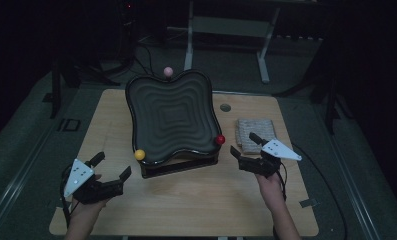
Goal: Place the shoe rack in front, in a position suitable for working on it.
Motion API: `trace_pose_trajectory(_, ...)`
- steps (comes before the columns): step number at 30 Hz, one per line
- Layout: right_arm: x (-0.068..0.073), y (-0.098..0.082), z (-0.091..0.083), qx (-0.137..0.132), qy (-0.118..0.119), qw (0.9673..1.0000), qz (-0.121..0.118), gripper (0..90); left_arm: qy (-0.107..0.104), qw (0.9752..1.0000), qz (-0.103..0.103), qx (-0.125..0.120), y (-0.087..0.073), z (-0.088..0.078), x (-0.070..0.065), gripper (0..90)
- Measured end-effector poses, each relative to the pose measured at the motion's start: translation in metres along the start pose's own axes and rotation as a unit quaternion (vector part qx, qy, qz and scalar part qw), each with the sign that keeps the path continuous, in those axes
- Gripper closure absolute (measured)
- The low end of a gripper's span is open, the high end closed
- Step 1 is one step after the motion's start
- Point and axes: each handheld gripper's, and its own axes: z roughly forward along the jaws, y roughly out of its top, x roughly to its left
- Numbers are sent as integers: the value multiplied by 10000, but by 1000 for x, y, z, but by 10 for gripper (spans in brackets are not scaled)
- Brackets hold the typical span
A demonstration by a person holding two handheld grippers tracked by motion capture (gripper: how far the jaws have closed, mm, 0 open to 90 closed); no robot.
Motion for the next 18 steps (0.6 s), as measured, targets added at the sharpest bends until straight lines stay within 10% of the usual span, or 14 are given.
trace_pose_trajectory(18,23,12,56,322,289,9989,-193,125,-314,9974,419,496,1,43,-8,55)
